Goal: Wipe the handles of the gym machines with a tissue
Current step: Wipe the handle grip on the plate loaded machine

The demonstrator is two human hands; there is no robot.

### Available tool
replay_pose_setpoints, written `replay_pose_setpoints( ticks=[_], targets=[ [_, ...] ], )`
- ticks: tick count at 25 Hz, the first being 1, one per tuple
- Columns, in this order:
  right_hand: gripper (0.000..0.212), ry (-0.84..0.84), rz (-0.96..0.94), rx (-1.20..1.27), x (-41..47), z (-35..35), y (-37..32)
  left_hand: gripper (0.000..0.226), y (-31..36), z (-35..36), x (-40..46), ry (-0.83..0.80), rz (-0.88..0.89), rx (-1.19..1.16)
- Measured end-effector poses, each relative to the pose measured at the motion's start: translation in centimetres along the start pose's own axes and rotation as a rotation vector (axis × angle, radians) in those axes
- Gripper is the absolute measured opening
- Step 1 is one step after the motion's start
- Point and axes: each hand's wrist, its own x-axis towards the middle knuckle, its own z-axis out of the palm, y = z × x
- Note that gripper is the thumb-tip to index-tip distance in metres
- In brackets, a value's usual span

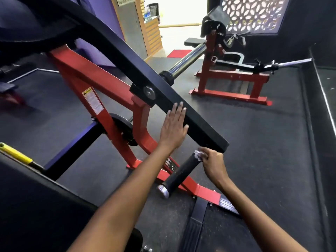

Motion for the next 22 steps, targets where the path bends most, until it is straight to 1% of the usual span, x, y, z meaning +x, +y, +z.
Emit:
replay_pose_setpoints(
  ticks=[2, 4, 6, 8, 9, 11, 13, 14, 15, 17, 19, 20, 22],
  targets=[
    [0.015, 0.014, -0.013, -0.039, 1.7, 0.9, 0.8, 0.065, -0.4, 0.9, 2.8, -0.043, 0.049, 0.098],
    [0.013, -0.046, -0.031, -0.072, 2.5, 1.7, 1.8, 0.063, -1.0, 1.6, 4.4, -0.067, 0.07, 0.203],
    [0.013, -0.1, -0.035, -0.112, 2.2, 2.5, 2.7, 0.062, -1.3, 2.2, 4.9, -0.065, 0.074, 0.259],
    [0.012, -0.115, -0.063, -0.18, 0.9, 3.6, 2.4, 0.061, -1.4, 2.7, 4.8, -0.05, 0.068, 0.279],
    [0.012, -0.136, -0.07, -0.16, -0.2, 4.0, 1.7, 0.061, -1.4, 2.7, 4.8, -0.046, 0.067, 0.278],
    [0.011, -0.184, -0.207, -0.114, -2.7, 4.8, -0.2, 0.061, -1.5, 2.7, 4.9, -0.044, 0.068, 0.27],
    [0.014, -0.283, -0.34, -0.098, -3.4, 4.3, -1.1, 0.062, -1.5, 2.8, 4.9, -0.03, 0.075, 0.277],
    [0.017, -0.29, -0.357, -0.091, -2.4, 3.8, -0.9, 0.062, -1.5, 2.8, 4.9, -0.031, 0.078, 0.277],
    [0.022, -0.256, -0.335, -0.11, -0.8, 3.4, -0.4, 0.062, -1.6, 2.8, 4.8, -0.035, 0.078, 0.279],
    [0.026, -0.173, -0.252, -0.23, 2.5, 2.8, 1.1, 0.062, -1.5, 2.8, 4.7, -0.039, 0.069, 0.292],
    [0.021, -0.225, -0.199, -0.316, 3.2, 2.8, 1.9, 0.062, -1.3, 2.7, 4.8, -0.043, 0.063, 0.301],
    [0.017, -0.268, -0.225, -0.329, 2.3, 3.4, 1.7, 0.062, -1.2, 2.7, 4.8, -0.041, 0.061, 0.304],
    [0.013, -0.377, -0.371, -0.264, -0.9, 4.2, -0.1, 0.062, -1.2, 2.6, 4.8, -0.043, 0.055, 0.3]
  ],
)
